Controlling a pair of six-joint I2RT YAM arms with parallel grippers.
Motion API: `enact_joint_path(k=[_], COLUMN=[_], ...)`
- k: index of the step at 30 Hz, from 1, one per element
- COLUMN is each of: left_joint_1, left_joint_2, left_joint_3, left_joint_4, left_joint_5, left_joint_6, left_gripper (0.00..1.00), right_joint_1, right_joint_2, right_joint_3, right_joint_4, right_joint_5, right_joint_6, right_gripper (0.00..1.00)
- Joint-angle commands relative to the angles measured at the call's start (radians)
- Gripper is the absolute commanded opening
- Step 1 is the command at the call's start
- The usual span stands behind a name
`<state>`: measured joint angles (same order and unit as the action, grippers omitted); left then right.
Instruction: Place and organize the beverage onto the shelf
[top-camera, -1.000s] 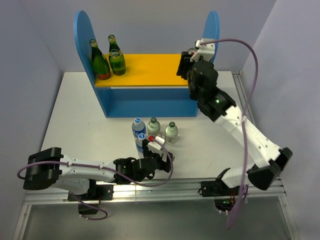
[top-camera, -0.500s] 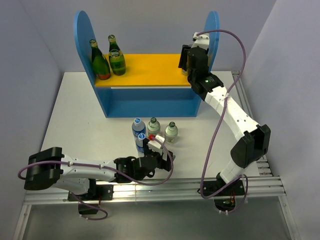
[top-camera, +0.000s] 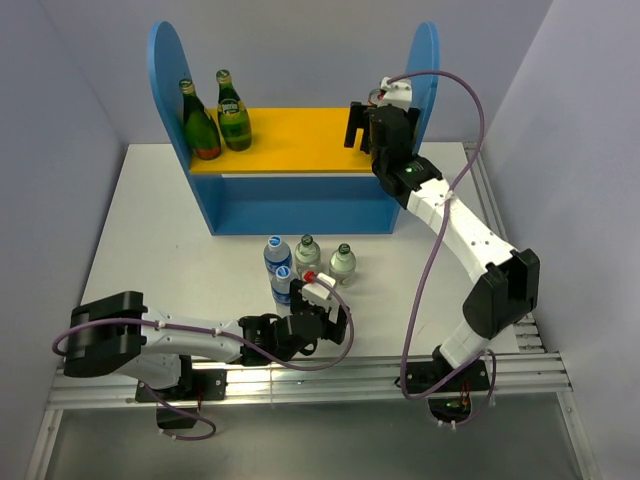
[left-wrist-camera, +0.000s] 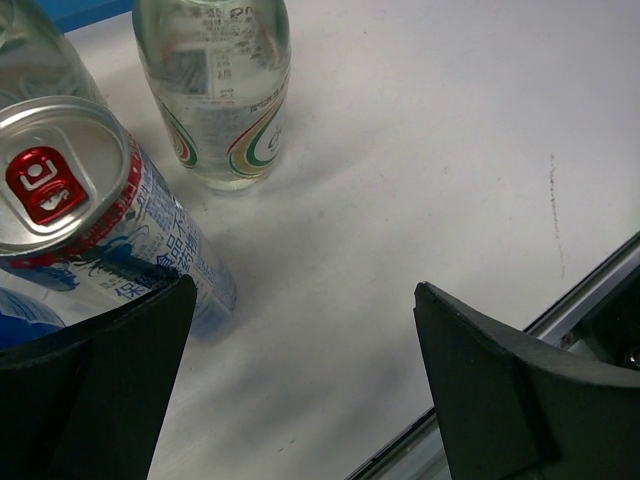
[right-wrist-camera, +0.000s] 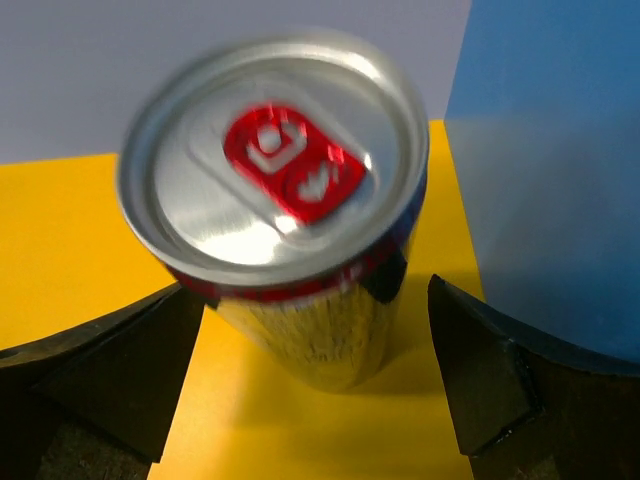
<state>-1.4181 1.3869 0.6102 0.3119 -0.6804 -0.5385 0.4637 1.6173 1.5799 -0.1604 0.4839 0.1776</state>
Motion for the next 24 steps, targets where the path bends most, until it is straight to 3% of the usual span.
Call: enact_joint_path(k=[1, 12, 24], left_joint_1=[0.011, 0.016, 0.047], left_joint_2=[0.021, 0.077, 0.13], left_joint_3=[0.033, 0.045, 0.088], left_joint_4=[0.041, 0.039, -0.05], left_joint_5=[-0.039, -0.088, -0.212], left_joint_6=[-0.003, -0.035, -0.156], left_gripper=[0.98, 0.98, 0.98], right_joint_1=[-0.01, 0.041, 0.243], right_joint_2=[-0.092, -0.305, -0.53], right_joint_3=[-0.058, -0.291, -0.497], right_joint_4=[0.047, 0.078, 0.032], right_joint_5=[0.016, 0.042, 0.149], right_joint_6=[0.033, 0.086, 0.145], right_gripper=[1.0, 1.0, 1.0])
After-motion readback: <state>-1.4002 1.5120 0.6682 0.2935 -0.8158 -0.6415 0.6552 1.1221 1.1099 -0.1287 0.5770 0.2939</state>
